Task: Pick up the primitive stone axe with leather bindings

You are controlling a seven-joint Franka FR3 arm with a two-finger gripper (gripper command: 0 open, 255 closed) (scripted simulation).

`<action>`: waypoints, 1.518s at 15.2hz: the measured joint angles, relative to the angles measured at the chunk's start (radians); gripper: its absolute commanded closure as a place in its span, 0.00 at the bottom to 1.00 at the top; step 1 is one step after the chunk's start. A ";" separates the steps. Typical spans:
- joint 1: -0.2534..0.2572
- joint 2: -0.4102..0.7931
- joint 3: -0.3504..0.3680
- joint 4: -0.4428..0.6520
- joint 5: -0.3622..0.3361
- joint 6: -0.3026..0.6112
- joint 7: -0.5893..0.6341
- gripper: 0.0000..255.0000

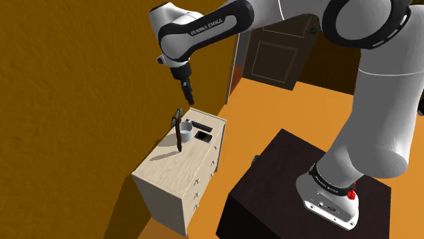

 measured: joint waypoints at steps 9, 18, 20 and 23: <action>0.071 0.310 0.022 0.293 -0.071 -0.044 -0.095 0.00; 0.073 0.358 0.018 0.286 -0.080 0.011 -0.088 1.00; 0.073 0.358 0.018 0.286 -0.080 0.012 -0.088 1.00; 0.073 0.359 0.018 0.287 -0.080 0.012 -0.088 1.00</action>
